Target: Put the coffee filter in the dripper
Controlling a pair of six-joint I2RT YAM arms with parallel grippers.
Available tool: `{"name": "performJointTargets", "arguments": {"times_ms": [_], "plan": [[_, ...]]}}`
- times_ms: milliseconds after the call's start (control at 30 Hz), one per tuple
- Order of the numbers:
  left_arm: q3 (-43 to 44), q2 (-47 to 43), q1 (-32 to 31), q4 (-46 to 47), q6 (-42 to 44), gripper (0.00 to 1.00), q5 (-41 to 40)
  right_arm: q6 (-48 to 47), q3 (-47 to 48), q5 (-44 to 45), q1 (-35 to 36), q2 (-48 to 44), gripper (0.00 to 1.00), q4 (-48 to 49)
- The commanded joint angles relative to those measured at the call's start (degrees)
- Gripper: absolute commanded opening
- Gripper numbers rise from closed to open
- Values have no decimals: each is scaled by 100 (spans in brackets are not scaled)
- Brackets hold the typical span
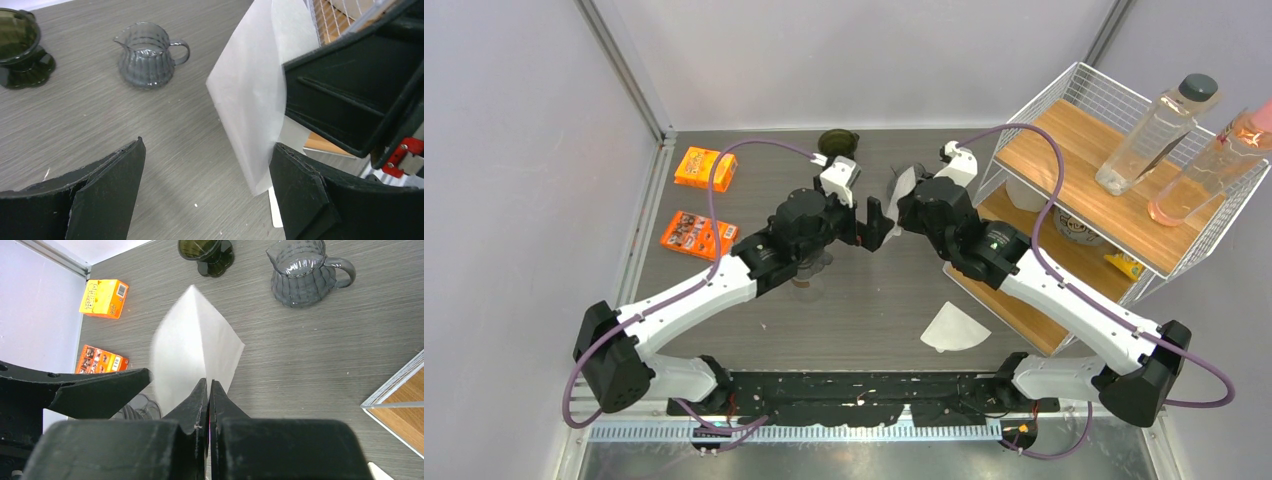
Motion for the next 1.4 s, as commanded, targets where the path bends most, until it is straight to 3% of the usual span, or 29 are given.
{"name": "performJointTargets", "arguments": {"times_ms": [0,367,533,1033,1233,1367], "plan": [[-43,-180,-80,475,-166,100,-878,166,88,-20,9,-72,5,243],[-14,-240,-126,418,-327,100,-1622,-724,-354,-845,13,-169,5,1181],[121,-136,-133,381,-275,98,-1461,-892,-470,-988,13,-229,5,1437],[621,292,-222,108,-168,52,-1197,-1089,-476,-896,8,-237,5,1467],[679,312,-233,12,-53,25,-1222,-1151,-452,-831,10,-225,5,1375],[735,298,-240,-115,136,20,-1362,-1223,-360,-669,5,-123,5,1138]]}}
